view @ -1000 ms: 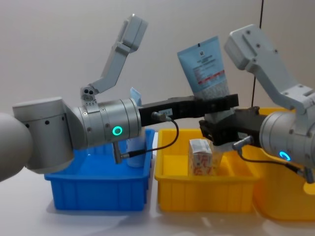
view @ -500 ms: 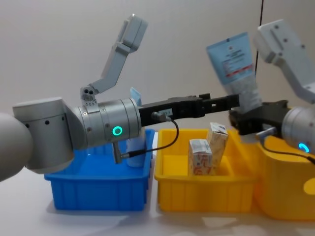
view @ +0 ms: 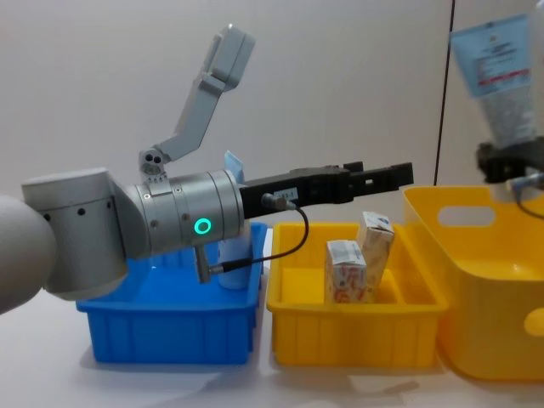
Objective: Bimanual collaborative sorting of washing and personal care products
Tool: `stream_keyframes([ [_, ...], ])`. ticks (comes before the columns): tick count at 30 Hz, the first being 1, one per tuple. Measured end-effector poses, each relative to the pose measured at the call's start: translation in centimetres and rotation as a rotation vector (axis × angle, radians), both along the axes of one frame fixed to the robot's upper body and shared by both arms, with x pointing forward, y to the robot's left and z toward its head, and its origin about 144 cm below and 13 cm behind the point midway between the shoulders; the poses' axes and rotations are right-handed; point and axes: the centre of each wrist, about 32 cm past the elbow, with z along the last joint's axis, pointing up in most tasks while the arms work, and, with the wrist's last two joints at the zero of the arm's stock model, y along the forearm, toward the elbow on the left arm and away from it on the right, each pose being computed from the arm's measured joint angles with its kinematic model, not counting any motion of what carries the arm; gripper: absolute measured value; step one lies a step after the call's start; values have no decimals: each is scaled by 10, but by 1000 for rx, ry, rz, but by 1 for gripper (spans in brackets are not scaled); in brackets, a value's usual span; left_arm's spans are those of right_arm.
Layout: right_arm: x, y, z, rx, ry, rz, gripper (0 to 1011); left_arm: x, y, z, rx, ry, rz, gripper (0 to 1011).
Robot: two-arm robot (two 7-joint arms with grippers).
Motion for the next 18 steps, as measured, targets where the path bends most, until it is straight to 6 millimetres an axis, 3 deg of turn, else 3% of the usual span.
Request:
stream_keyframes([
  [18,8,-11,8,123,91,-161,308,0,0,0,0,0,0,1002],
])
